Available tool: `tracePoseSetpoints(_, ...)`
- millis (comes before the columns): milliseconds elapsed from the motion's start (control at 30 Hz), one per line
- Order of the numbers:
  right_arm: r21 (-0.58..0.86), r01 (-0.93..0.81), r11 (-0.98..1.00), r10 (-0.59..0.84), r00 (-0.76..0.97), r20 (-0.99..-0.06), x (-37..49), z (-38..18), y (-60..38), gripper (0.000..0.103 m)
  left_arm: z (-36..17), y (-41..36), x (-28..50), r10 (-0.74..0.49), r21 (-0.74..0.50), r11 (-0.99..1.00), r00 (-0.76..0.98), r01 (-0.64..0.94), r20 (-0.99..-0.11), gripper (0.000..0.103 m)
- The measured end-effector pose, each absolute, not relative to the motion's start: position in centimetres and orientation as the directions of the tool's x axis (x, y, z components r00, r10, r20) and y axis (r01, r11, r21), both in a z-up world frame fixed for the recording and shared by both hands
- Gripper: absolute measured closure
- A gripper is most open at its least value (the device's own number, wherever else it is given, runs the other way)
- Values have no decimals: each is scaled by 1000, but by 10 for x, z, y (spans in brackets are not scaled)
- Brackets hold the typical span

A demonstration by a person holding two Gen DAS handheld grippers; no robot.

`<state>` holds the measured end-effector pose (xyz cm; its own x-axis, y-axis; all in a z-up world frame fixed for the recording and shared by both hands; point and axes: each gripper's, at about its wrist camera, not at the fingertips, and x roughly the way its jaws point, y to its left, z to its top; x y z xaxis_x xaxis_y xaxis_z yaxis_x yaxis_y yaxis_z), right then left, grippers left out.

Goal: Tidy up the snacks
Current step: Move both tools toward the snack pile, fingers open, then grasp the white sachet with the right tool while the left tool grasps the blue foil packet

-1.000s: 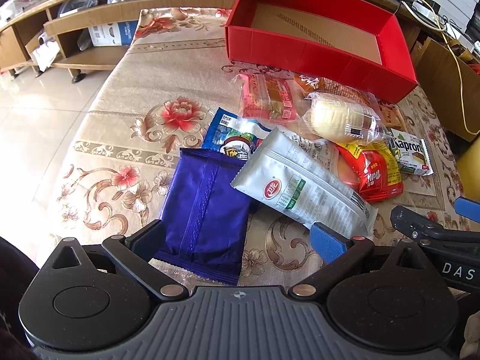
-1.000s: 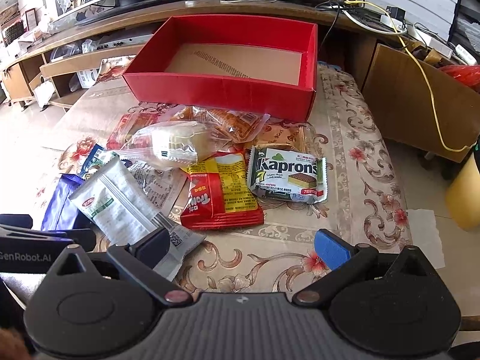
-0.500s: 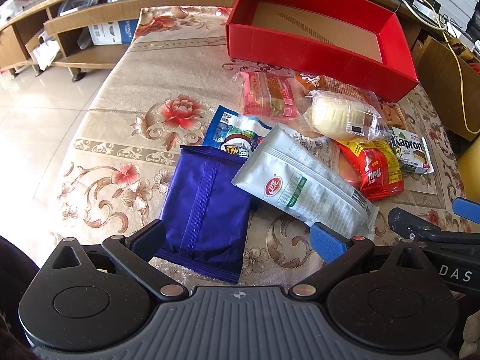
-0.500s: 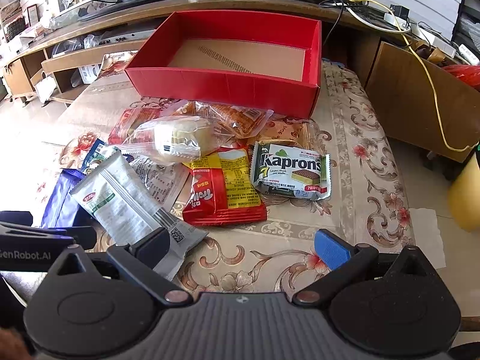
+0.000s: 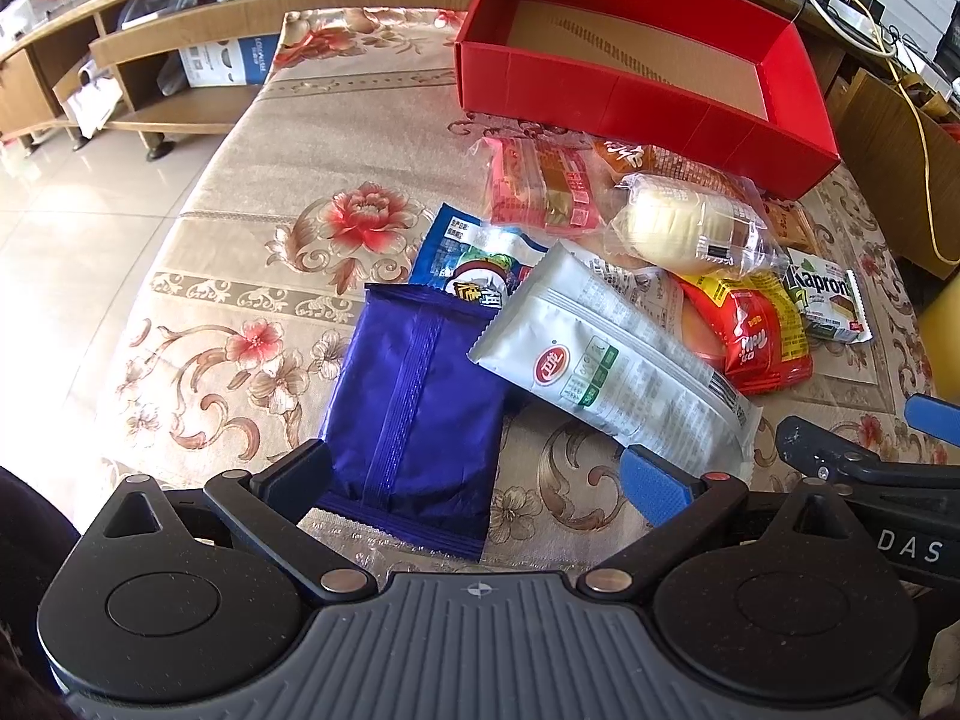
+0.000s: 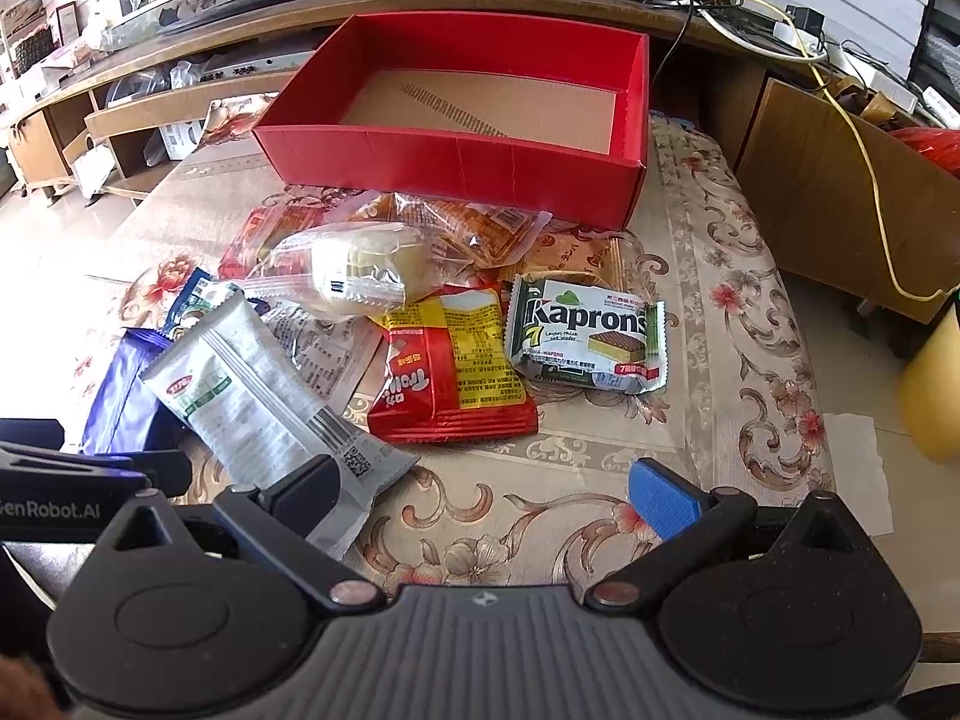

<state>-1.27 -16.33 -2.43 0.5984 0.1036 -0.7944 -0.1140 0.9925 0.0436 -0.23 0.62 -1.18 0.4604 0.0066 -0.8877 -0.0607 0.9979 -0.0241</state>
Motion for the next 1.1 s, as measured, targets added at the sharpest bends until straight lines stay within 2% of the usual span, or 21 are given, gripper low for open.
tracePoseSetpoints(467,60,-161,985,143,574,-806,-6,-27,-155,6,-15,13,-2,11,-27,996,446,-79,-895,1)
tracePoseSetpoints(1100,54,-542,839,338,439,-833,31,-31,-102,22,-17,54,3,20,-52,986,425,-157,-905,2)
